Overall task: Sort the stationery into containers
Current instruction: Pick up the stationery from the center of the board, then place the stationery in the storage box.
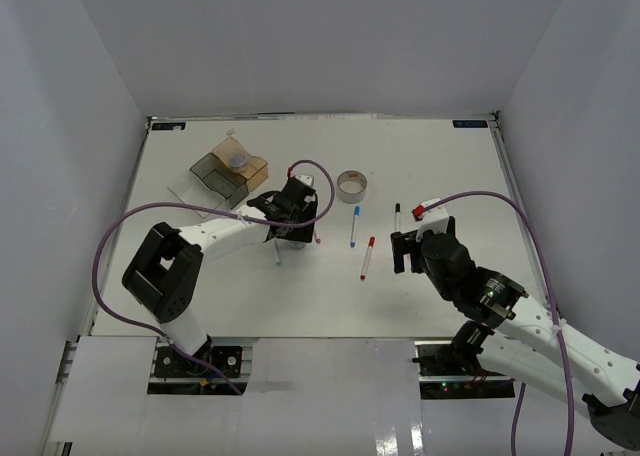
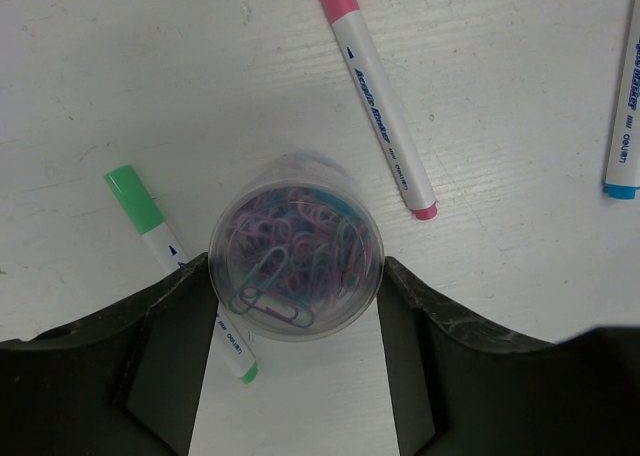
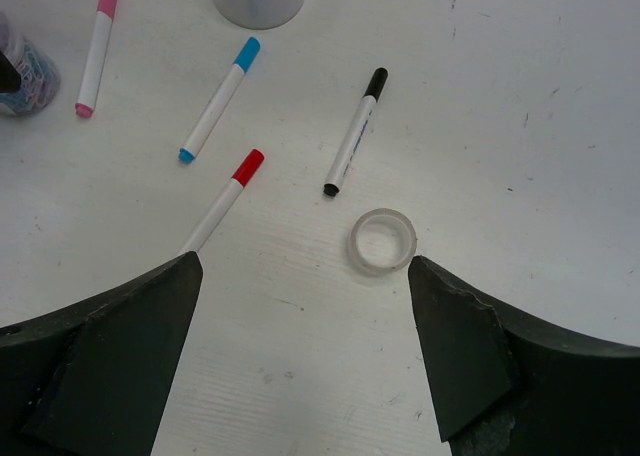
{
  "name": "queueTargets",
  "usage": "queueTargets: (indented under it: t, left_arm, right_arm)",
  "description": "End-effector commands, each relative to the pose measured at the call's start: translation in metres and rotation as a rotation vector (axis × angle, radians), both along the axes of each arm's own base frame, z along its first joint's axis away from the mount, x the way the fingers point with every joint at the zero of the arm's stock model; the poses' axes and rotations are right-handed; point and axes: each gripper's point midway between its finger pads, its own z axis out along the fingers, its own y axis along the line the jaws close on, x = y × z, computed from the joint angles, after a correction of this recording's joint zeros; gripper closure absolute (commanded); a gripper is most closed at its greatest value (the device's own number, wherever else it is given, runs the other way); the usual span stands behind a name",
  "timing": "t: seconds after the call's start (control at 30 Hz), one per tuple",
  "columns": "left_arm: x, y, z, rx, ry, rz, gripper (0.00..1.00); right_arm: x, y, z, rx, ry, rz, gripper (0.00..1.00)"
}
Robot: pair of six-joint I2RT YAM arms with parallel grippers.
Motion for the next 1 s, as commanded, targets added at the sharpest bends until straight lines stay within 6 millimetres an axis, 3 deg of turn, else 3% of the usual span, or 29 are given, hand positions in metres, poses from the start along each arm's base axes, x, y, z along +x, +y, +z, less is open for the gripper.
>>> queueTargets:
  t: [0.0,0.13,0.23,0.43,0.57,0.6,0.67,0.7,0.8,0.97]
  left_arm:
    - [0.011,-0.012,0.029,-0.057,-0.062,0.001,0.50]
    - [0.024,-0.009,0.065,-0.062,-0.155,0.018,0.55]
    - [0.038,0.005,0.083,-0.008,-0.209,0.039,0.56]
    - [0.092,0.040,0.127,0.001,-0.290,0.137,0.57]
    - [0.139,0.080,0.157,-0.019,-0.347,0.240,0.57]
    - [0.149,0.089,0.152,-0.006,-0.338,0.253,0.57]
    - [0.164,0.093,0.162,-0.019,-0.360,0.267,0.57]
    - [0.172,0.095,0.152,-0.014,-0.343,0.274,0.57]
    - [0.189,0.106,0.150,-0.013,-0.342,0.294,0.57]
    - [0.205,0.126,0.119,-0.003,-0.287,0.333,0.57]
  right_arm:
    - [0.002,-0.001,0.004,0.027,-0.014,-0.021,0.10]
    - [0.001,0.001,0.005,0.032,-0.014,-0.011,0.10]
    - [0.001,0.002,0.006,0.033,-0.011,-0.002,0.10]
    - [0.000,0.003,0.008,0.041,-0.014,0.002,0.10]
    - [-0.001,0.003,0.010,0.048,-0.014,0.007,0.10]
    - [-0.001,0.003,0.010,0.048,-0.013,0.008,0.10]
    - [-0.002,0.002,0.009,0.045,-0.011,0.010,0.10]
    - [-0.002,0.002,0.009,0.042,-0.012,0.006,0.10]
    - [-0.002,0.000,0.007,0.039,-0.010,0.004,0.10]
    - [-0.003,0.000,0.009,0.049,-0.016,0.005,0.10]
